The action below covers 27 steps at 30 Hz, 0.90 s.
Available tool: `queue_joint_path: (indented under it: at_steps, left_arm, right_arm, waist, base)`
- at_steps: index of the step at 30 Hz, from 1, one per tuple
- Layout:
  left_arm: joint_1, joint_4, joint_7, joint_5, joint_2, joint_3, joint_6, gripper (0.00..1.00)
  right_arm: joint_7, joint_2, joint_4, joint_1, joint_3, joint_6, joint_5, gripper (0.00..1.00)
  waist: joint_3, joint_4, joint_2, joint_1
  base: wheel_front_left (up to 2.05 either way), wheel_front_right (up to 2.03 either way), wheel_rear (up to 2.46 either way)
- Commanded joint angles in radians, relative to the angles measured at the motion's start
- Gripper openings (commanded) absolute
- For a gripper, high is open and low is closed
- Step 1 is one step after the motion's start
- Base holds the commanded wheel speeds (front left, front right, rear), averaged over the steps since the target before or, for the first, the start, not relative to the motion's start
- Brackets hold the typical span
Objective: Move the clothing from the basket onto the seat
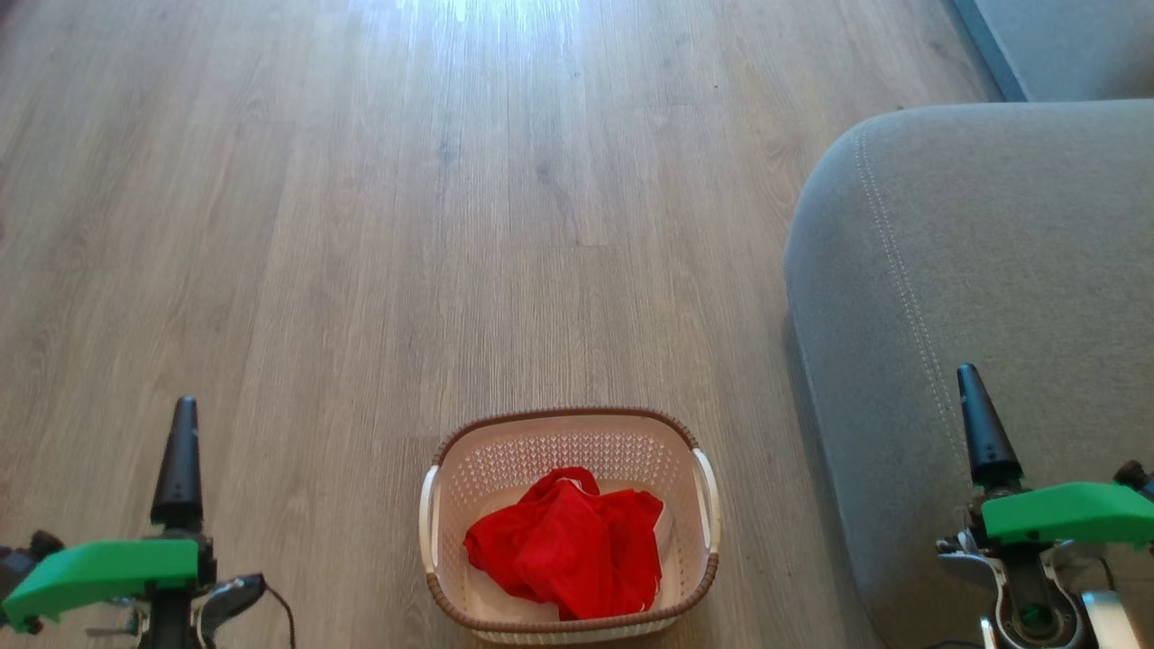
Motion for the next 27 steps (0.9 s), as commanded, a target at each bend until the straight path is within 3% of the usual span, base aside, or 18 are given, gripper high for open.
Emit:
queue_joint_path:
  at_steps: [1,11,18,27]
  left_arm:
    - [-0.056,-0.039,-0.008,0.011,0.009,0.019,-0.002,1.00]
    - [-0.056,-0.172,-0.037,0.186,0.010,-0.028,0.091,1.00]
    - [-0.048,-0.260,-0.057,0.362,0.011,-0.111,0.185,1.00]
    - [-0.041,-0.296,-0.084,0.569,0.012,-0.240,0.265,1.00]
  right_arm:
    - [-0.010,-0.004,-0.041,-0.053,0.010,0.000,-0.015,1.00]
    - [-0.040,-0.004,-0.093,-0.066,0.047,0.000,-0.191,1.00]
    - [-0.061,-0.004,-0.115,-0.071,0.074,0.000,-0.312,1.00]
    - [-0.088,-0.004,-0.125,-0.074,0.120,0.001,-0.459,1.00]
  waist:
    - [0.000,0.000,0.0000,0.0000]
    - [0.001,0.009,0.0000,0.0000]
    - [0.001,0.011,0.0000,0.0000]
    - [-0.002,0.007,0.0000,0.0000]
  base:
    - [0.00,0.00,0.00]
    - [0.00,0.00,0.00]
    - [0.00,0.00,0.00]
    - [0.00,0.00,0.00]
